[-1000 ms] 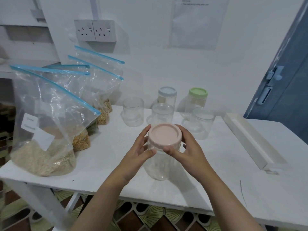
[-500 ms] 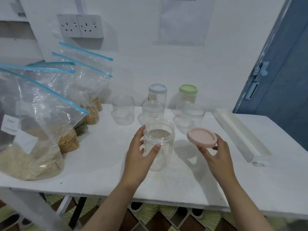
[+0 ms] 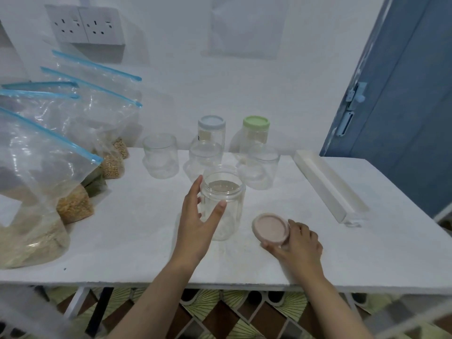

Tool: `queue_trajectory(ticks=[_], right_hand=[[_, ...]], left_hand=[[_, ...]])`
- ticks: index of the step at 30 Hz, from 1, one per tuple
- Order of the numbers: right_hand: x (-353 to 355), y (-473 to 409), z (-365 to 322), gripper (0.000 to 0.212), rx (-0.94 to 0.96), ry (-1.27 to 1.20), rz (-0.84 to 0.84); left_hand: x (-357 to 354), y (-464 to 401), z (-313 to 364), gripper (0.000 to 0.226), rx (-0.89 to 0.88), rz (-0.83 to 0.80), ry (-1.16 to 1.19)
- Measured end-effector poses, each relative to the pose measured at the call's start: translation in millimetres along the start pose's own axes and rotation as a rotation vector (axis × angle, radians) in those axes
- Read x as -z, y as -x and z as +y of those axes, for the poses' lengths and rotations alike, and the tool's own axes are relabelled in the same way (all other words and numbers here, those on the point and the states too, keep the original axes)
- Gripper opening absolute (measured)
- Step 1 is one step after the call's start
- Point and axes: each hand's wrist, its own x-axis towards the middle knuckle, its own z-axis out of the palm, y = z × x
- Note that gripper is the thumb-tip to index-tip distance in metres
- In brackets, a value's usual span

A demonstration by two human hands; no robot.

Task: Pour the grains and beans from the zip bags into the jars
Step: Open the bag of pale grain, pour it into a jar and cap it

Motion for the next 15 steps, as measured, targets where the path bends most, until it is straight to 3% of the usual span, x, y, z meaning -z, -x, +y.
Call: queue_trajectory(ticks=[3, 7, 11, 15], right_hand=[[9, 4, -7, 0.098, 0.039, -0.170, 0.030], [37, 20, -36, 0.062, 0.206, -0.485, 0.202], [67, 38, -86, 0.042, 0.363, -0.607, 0.316], [73, 56, -148, 0.037, 0.480, -0.697, 0.349]], left_hand=[[3, -1, 1, 0.077, -0.009, -0.002, -0.030], [5, 0, 12, 0.069, -0.026, 0.035, -0.025], [24, -6, 35, 0.045, -0.151, 0.183, -0.007], [72, -12, 58, 0.040, -0.282, 0.369, -0.028]])
